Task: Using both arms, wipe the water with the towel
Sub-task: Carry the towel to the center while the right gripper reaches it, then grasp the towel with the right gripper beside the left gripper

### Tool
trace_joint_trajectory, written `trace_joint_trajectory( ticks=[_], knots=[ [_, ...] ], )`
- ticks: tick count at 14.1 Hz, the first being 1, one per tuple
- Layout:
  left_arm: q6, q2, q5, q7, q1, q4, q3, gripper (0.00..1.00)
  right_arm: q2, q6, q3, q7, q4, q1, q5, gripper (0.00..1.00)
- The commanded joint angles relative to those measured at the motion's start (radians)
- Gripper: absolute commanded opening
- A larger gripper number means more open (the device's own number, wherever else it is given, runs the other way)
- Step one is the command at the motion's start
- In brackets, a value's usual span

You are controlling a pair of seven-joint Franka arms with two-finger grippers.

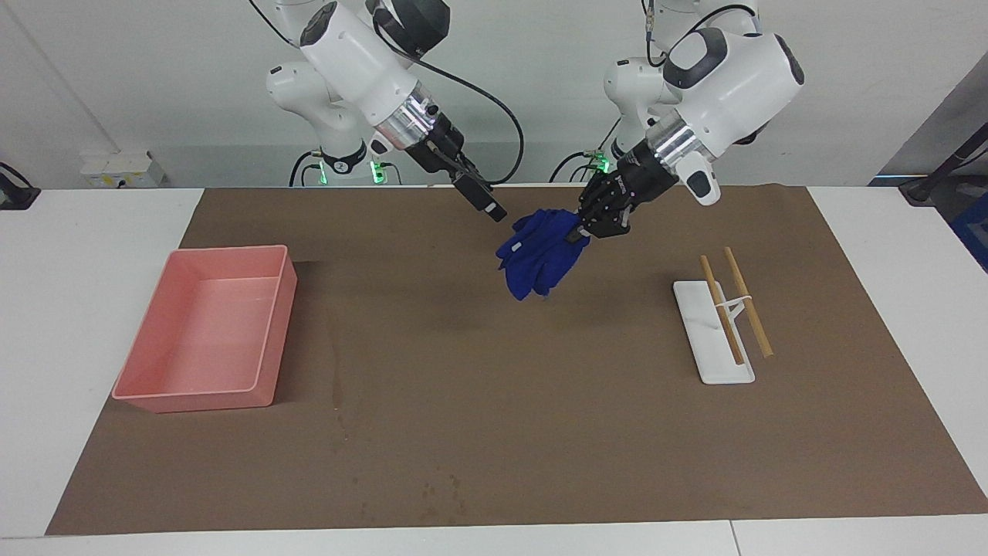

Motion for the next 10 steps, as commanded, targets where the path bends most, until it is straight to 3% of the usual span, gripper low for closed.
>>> trace_joint_trajectory(
  ticks=[1, 10],
  knots=[
    [0.021, -0.033, -0.036, -0.043, -0.021, -0.012, 0.008, 0.00, -0.005, 0.077, -0.001, -0.009, -0.046, 0.025, 0.027, 1.00],
    [0.005, -0.089, -0.059, -0.057, -0.101, -0.080, 0.005, 0.00, 0.051, 0.157, -0.003, -0.040, 0.017, 0.021, 0.030, 1.00]
  ],
)
